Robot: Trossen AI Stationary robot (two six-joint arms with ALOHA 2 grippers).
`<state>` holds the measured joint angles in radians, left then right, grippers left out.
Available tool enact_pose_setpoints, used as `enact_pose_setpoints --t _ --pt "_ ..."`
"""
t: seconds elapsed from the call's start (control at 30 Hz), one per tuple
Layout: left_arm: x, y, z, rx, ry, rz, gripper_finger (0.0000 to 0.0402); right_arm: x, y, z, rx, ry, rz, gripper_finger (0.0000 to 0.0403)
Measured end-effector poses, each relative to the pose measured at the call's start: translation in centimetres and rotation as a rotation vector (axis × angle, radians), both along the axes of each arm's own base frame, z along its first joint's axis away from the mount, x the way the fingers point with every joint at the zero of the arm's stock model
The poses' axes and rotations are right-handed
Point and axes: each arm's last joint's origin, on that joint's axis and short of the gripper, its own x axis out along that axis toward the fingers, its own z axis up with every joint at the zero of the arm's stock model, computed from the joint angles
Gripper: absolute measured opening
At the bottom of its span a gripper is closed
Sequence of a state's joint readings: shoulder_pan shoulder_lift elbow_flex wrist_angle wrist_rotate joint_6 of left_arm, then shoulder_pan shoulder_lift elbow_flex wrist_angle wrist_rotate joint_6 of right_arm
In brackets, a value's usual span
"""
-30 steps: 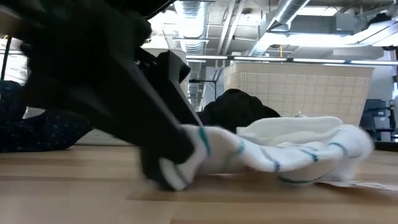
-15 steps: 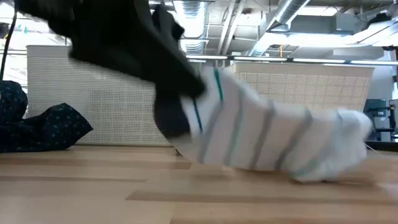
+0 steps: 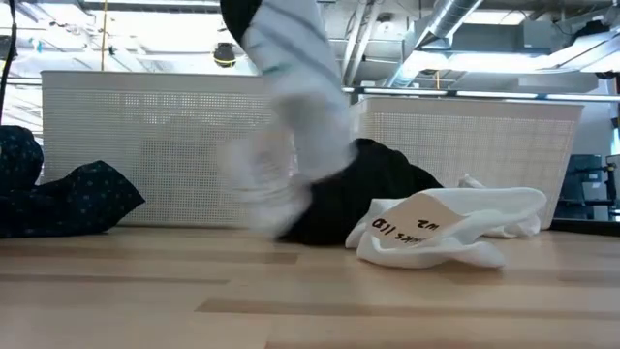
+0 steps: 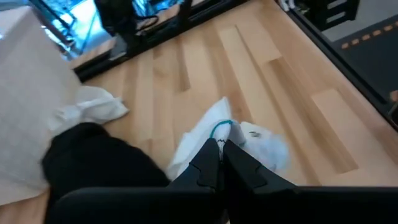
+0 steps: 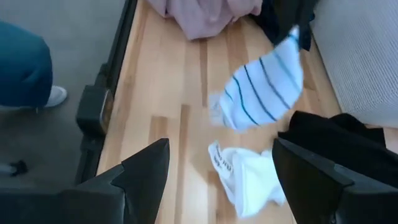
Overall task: Sort clothes
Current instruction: Put the white patterned sock into the right laundry bin
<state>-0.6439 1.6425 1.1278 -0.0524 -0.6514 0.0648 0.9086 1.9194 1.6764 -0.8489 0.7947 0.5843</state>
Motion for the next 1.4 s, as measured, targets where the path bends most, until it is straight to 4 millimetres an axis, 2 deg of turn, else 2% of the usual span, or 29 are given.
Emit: enact_pose_setpoints --t 0.23,0.4,0.63,0.9,1.27,1.4 --pt "-1.2 0.9 2.4 0.010 -0.038 0.016 0.0000 2.2 -0.4 -0.2 0.045 -0.124 -0.019 0.0301" --pt "-1.7 1.4 3.6 0.009 -0.066 0.009 0.0000 4.1 -1.6 -0.9 0.041 -0.181 -0.051 0.0301" --pt "-2.0 1.4 4.0 0.032 -0.069 -0.006 0.0000 6.1 -4.1 -1.6 0.005 -0.238 -0.178 0.0301" --pt "-2.3 1.0 4.6 0.058 -0.051 -0.026 0.0000 8.0 -6.3 -2.5 -0.013 -0.267 -0.227 0.0301" --pt "-2.4 0.6 5.6 0.064 -0.052 -0.041 0.0000 9.2 -8.1 -2.4 -0.039 -0.264 -0.261 0.0301" --pt "-2.6 0.4 5.9 0.070 -0.054 -0.054 0.0000 9.8 -8.3 -2.2 -0.026 -0.262 -0.214 0.0301"
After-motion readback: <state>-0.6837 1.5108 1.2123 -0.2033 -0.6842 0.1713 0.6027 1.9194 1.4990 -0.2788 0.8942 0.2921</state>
